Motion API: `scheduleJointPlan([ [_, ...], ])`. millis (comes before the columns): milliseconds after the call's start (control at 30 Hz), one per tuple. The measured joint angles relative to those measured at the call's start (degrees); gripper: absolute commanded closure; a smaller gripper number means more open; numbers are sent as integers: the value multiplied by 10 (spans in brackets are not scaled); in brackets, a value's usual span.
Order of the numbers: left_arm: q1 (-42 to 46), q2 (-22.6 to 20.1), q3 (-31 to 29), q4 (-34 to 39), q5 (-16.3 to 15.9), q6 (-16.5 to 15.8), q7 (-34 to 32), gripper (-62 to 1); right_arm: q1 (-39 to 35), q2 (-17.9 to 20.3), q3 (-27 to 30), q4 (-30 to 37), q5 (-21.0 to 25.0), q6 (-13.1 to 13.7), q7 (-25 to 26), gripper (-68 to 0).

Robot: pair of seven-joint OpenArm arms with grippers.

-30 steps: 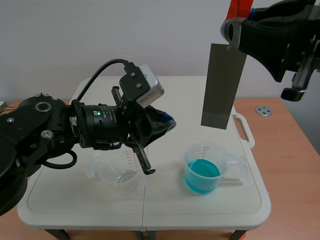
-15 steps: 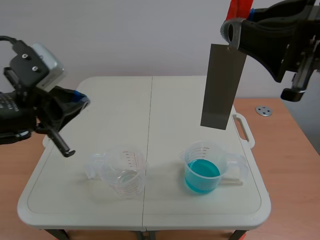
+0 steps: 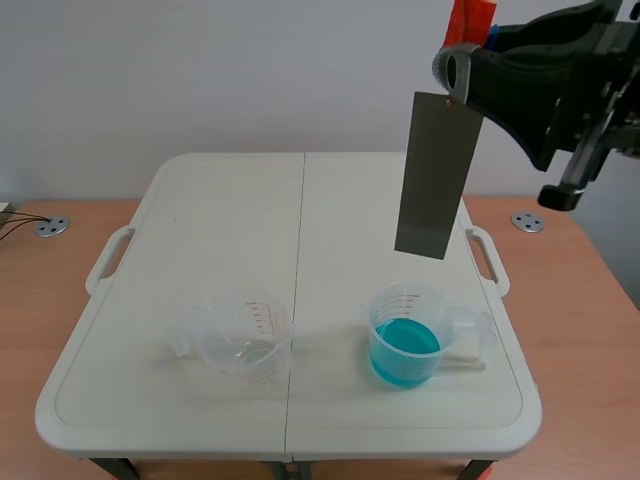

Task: Hold the metal plate by the orange handle, dip it into the blue solution, take it out and point at it, then put the plate back in the beaker on the left.
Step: 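Lower the plate into the blue solution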

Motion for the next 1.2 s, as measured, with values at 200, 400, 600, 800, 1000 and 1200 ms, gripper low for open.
scheduleJointPlan([
  [200,107,19,4,-11,-50,-8,-2,-42,0,-6,-7,-17,-6,-1,14,-13],
  [400,146,63,26,-12,-54,-11,-2,-42,0,-6,-38,-36,-38,0,41,-13],
  [600,142,80,79,-22,-54,-38,22,-42,0,-24,-47,-57,-86,-1,63,-13],
  [800,142,80,117,-24,-54,-37,32,-42,0,-33,-65,-90,-116,-1,90,-13],
  [1000,141,79,121,-24,-54,-37,41,-42,0,-45,-71,-129,-153,-1,127,-13],
  [1200,141,79,121,-24,-54,-37,41,-42,0,-54,-76,-155,-185,-1,172,-13],
])
